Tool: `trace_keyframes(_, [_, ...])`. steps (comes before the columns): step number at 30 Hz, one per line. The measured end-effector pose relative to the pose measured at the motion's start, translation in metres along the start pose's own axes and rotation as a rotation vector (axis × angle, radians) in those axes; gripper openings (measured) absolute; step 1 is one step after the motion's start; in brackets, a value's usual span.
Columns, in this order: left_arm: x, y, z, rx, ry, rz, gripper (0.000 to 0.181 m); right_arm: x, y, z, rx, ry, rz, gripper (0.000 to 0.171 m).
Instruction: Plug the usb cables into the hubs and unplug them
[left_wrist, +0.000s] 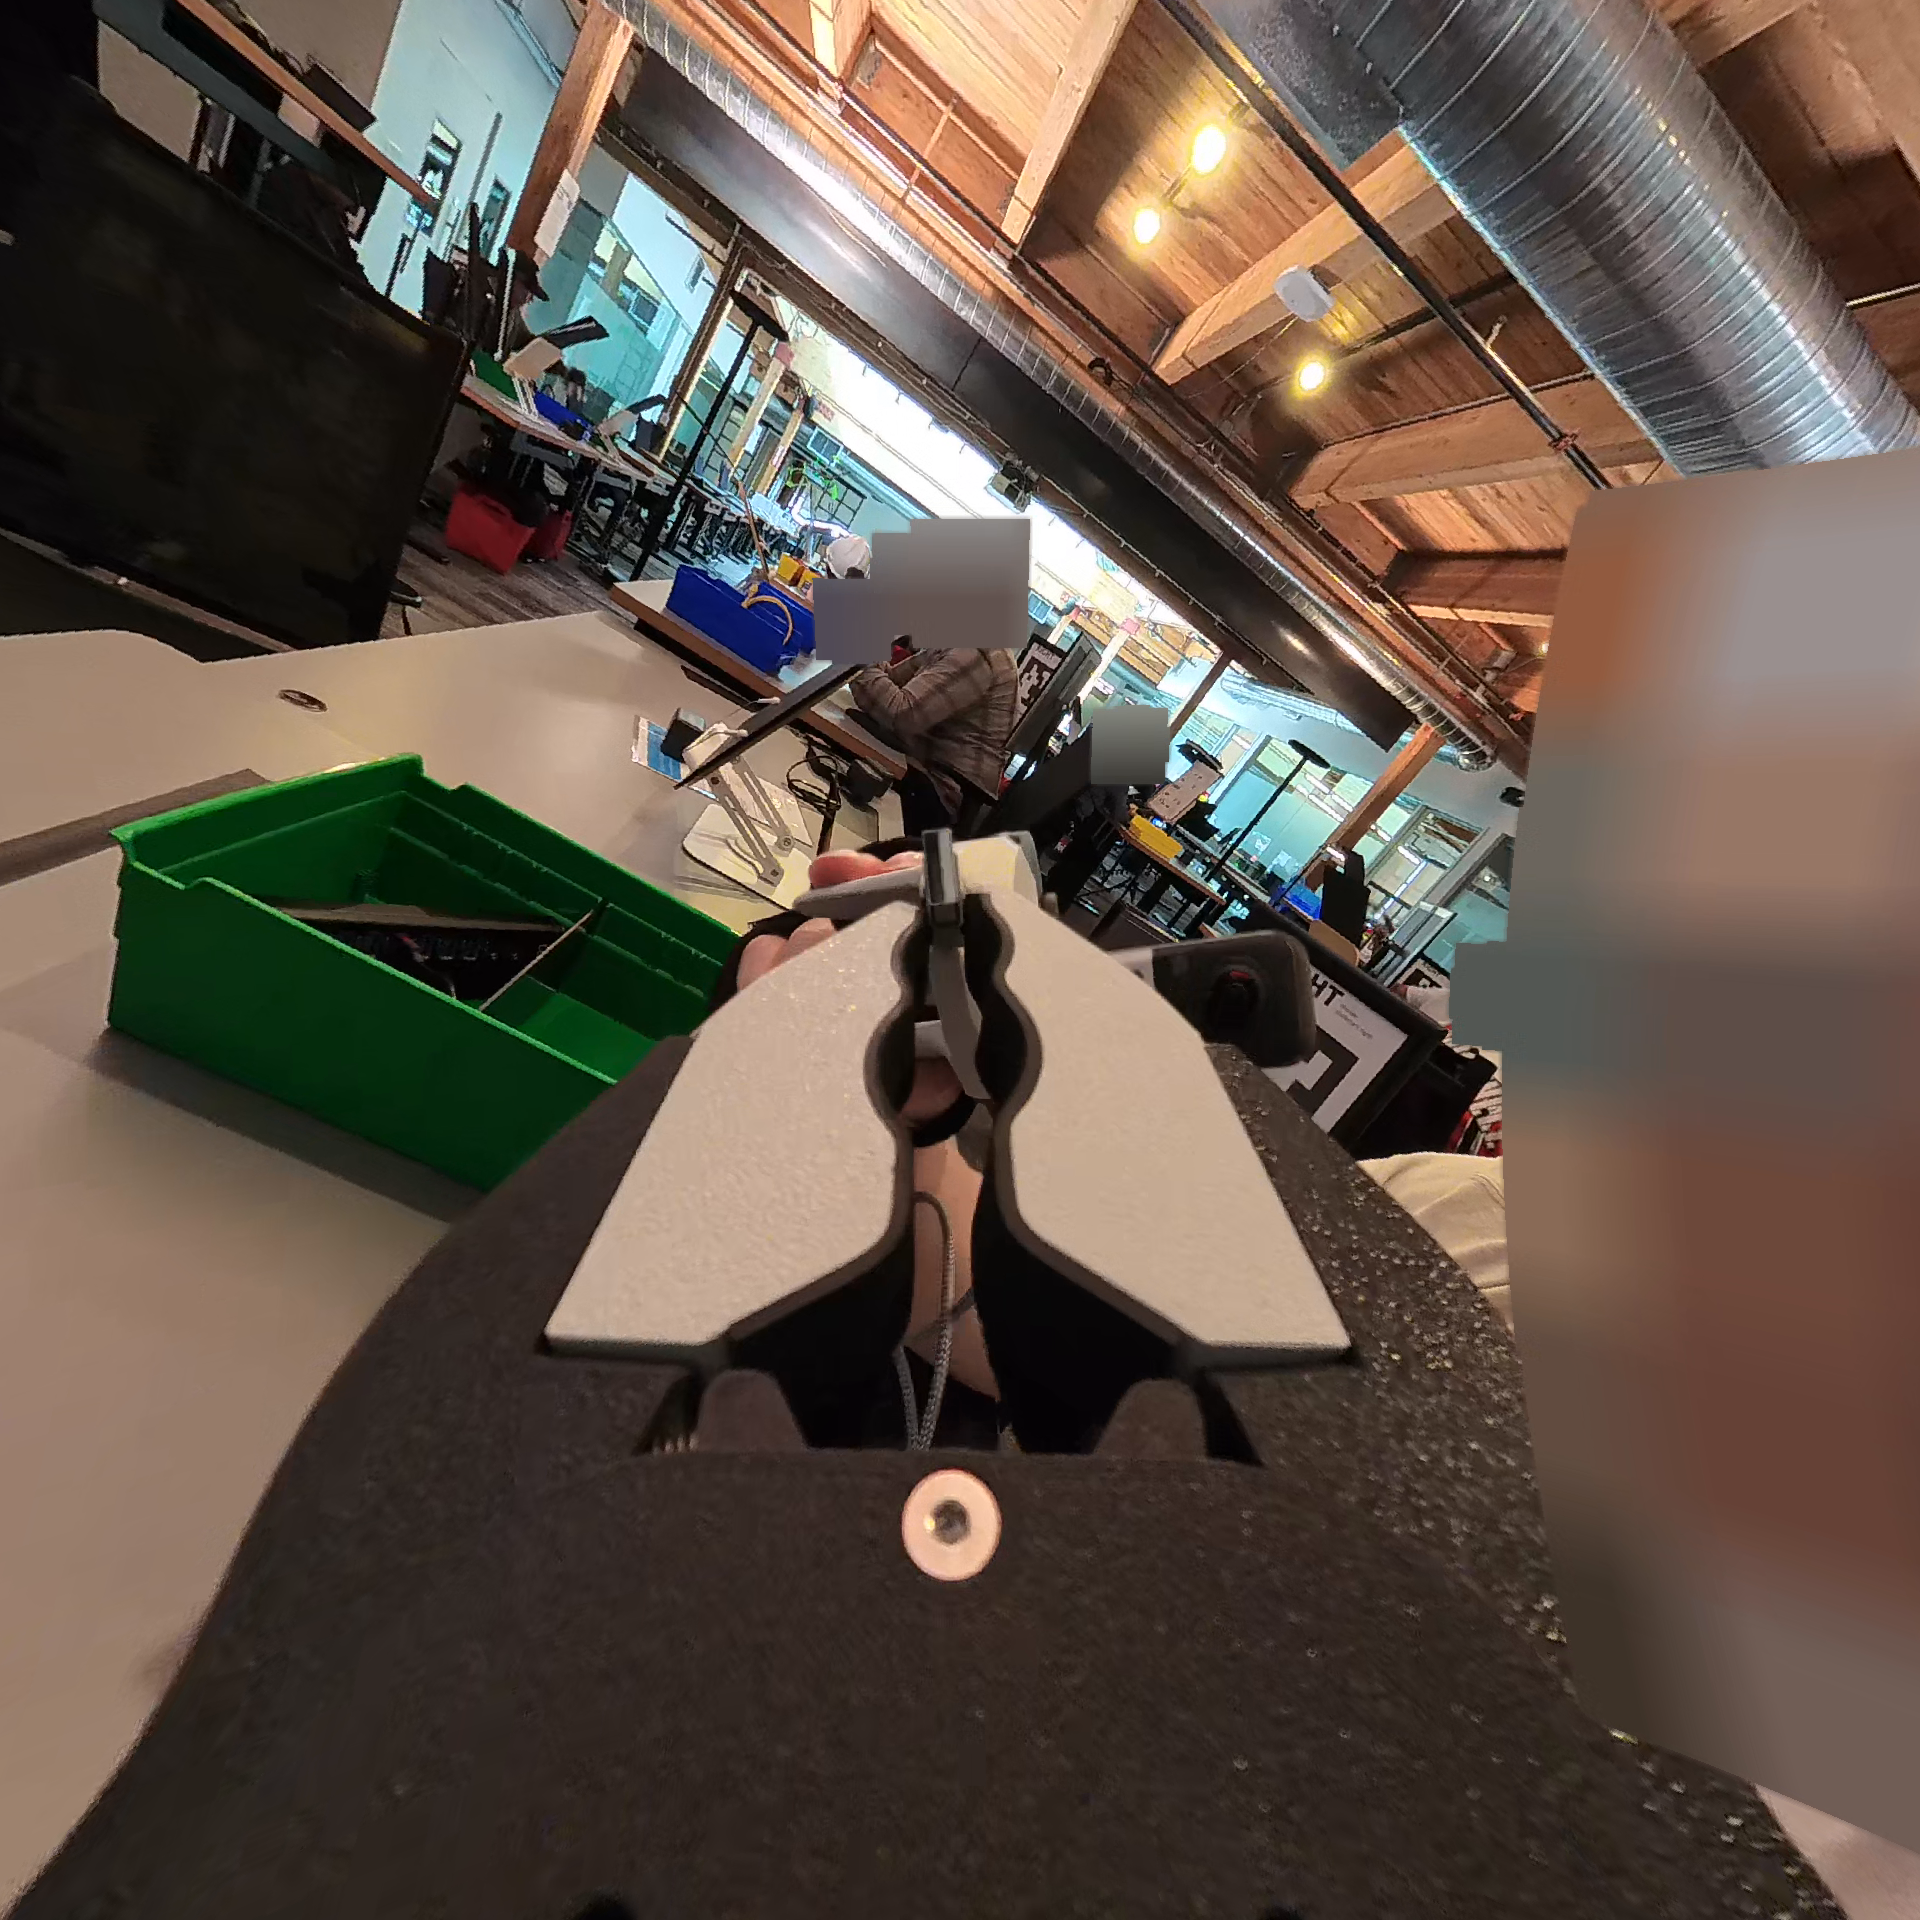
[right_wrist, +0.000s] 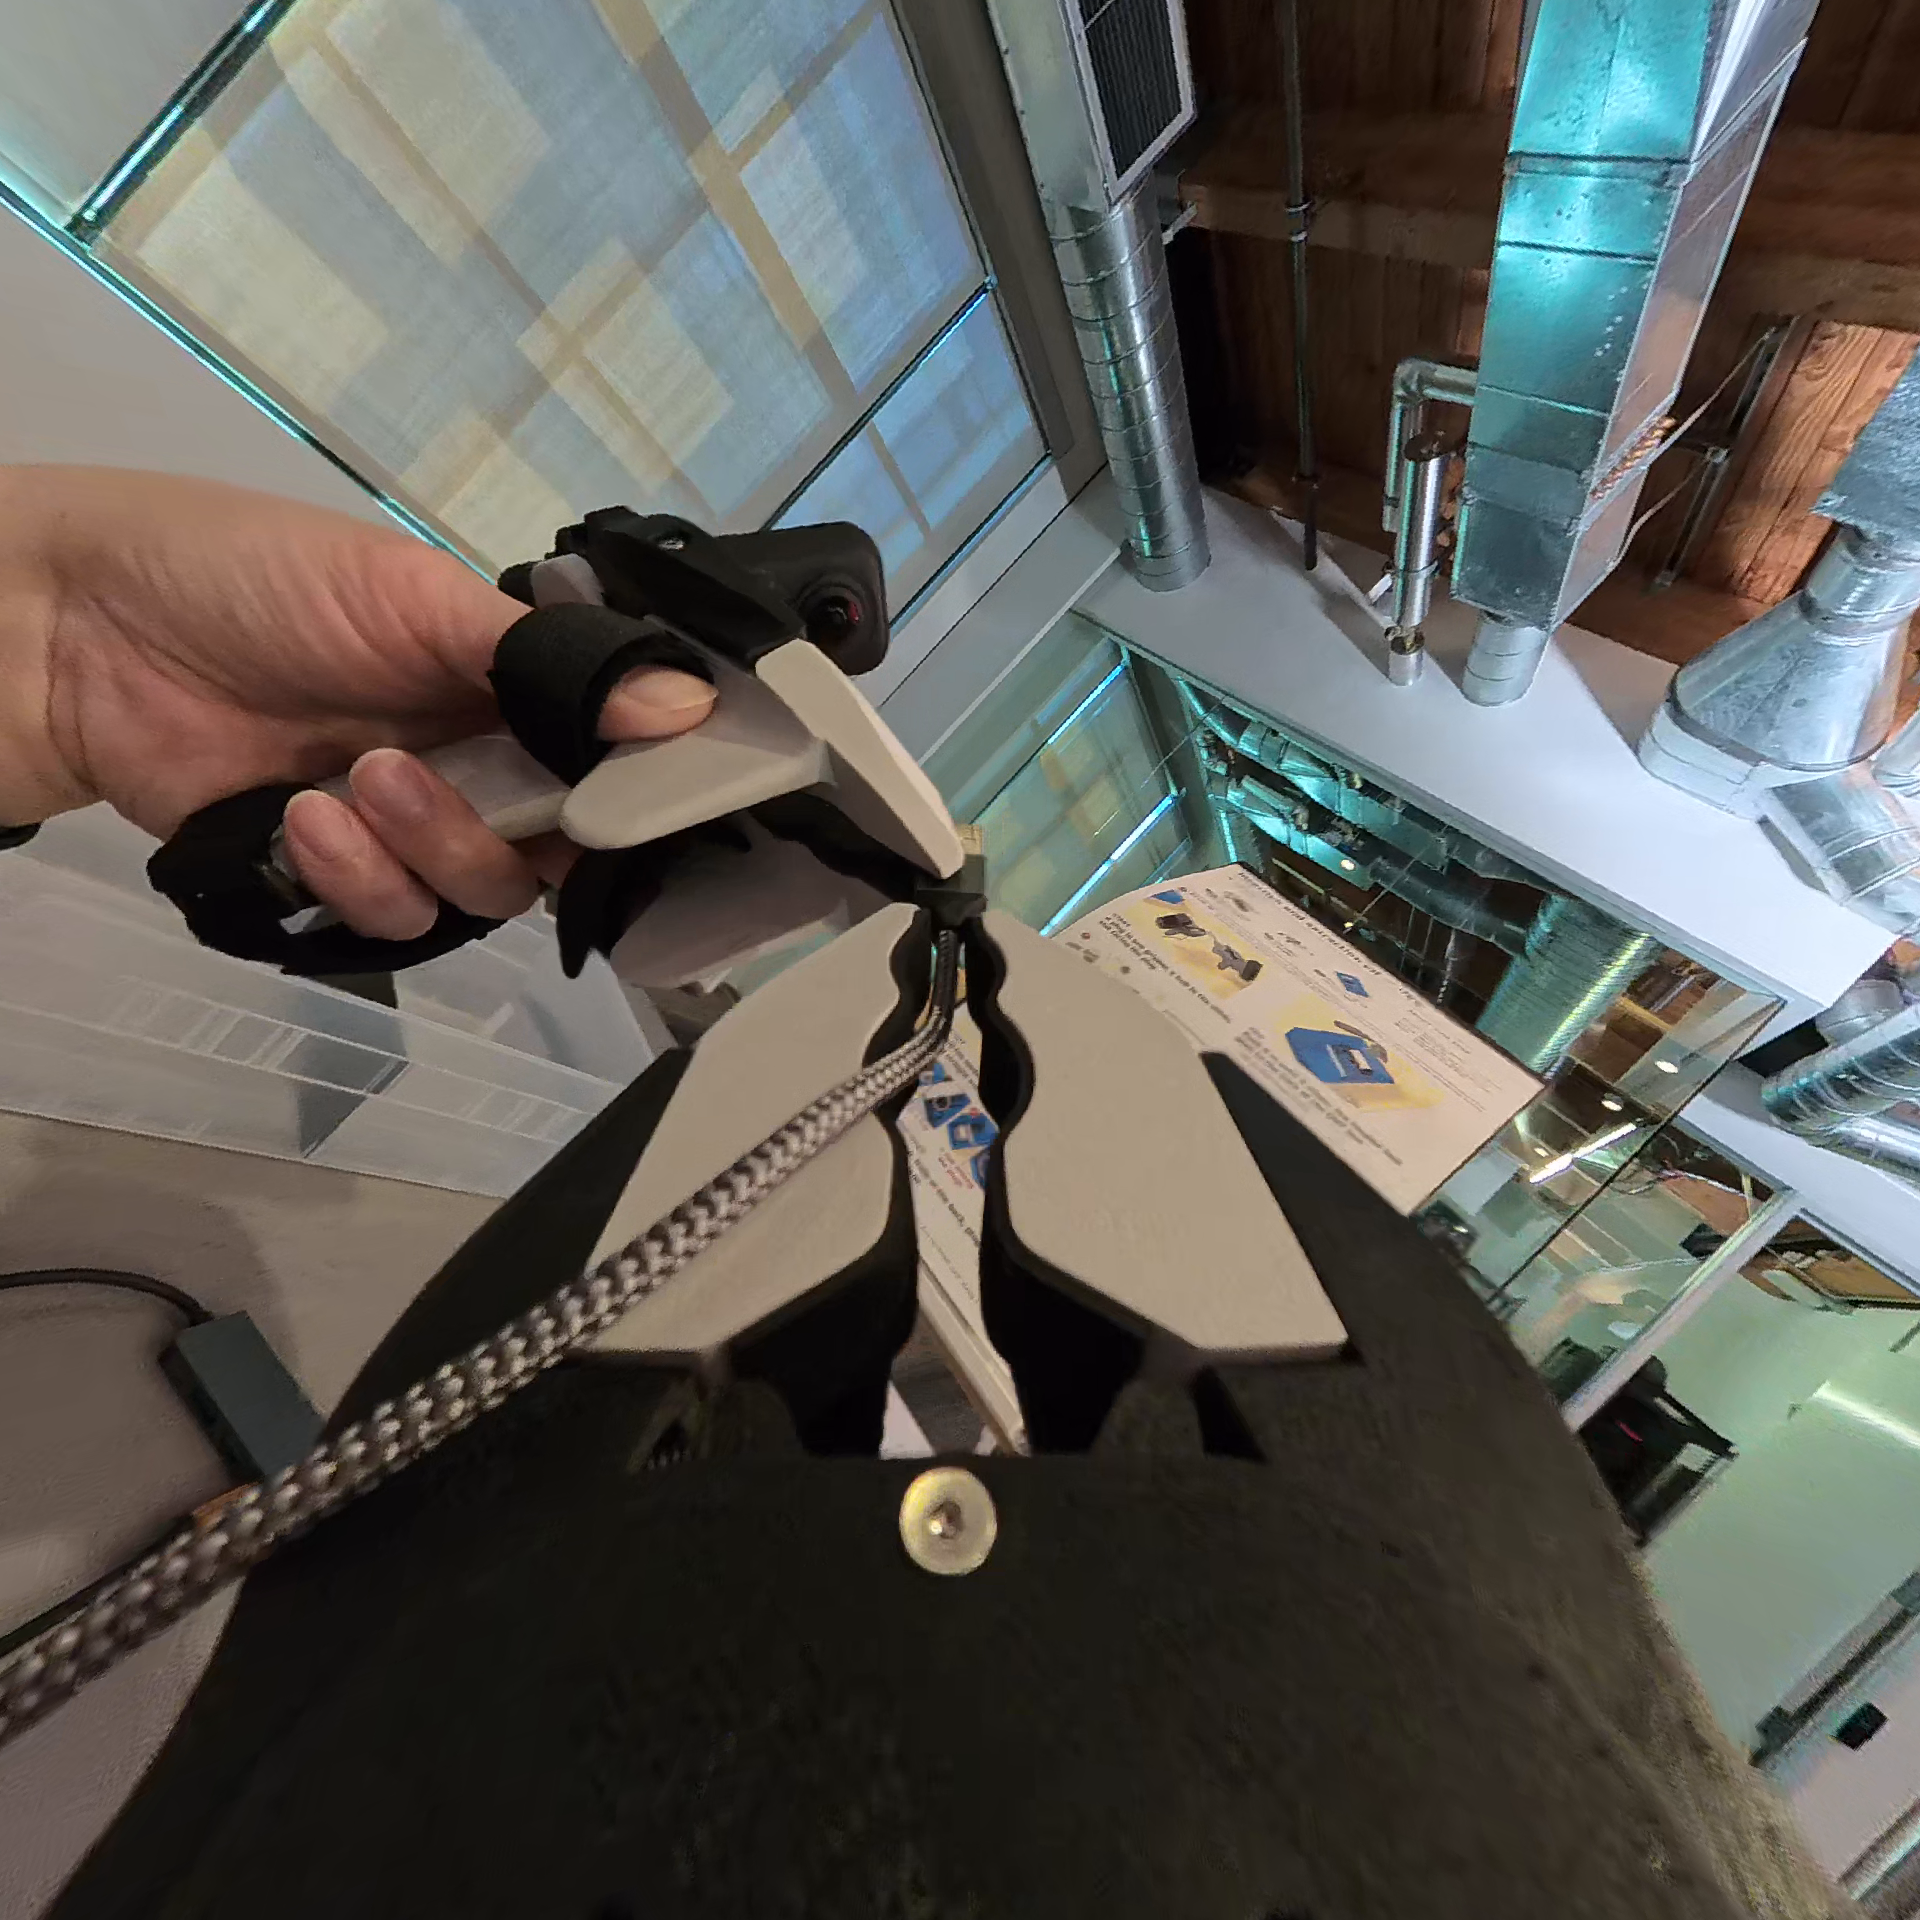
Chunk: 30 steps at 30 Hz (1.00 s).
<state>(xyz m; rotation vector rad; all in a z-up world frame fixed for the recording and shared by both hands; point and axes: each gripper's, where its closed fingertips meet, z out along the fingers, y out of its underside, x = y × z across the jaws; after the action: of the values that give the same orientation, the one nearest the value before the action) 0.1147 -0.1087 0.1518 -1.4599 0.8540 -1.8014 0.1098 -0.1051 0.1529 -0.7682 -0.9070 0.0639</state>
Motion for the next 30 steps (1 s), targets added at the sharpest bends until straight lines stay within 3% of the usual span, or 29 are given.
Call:
trace_keyframes(8, [-0.002,-0.005,0.005,0.015,-0.030,0.083,0.007,0.009,0.002,-0.002,-0.033,-0.017,0.048,0.007])
trace_keyframes(10, [-0.004,-0.007,-0.003,-0.016,-0.171,0.223,0.017,0.020,0.000,-0.006,-0.030,0.015,0.055,0.007])
trace_keyframes(15, [-0.037,-0.023,-0.053,-0.121,-0.727,0.700,0.032,0.057,0.000,-0.022,-0.045,0.097,0.075,0.007])
trace_keyframes(17, [-0.042,-0.008,-0.057,-0.277,-0.696,0.779,0.039,0.070,0.002,-0.029,-0.051,0.126,0.091,0.007])
trace_keyframes(19, [-0.052,0.011,-0.064,-0.394,-0.642,0.680,0.041,0.079,0.005,-0.034,-0.059,0.145,0.096,0.007])
trace_keyframes(24, [-0.135,0.082,-0.113,-0.725,-0.809,0.474,0.047,0.088,0.008,-0.041,-0.077,0.160,0.085,0.007])
trace_keyframes(30, [-0.190,0.162,-0.127,-0.978,-0.767,0.140,0.048,0.080,0.015,-0.037,-0.105,0.139,0.083,0.007])
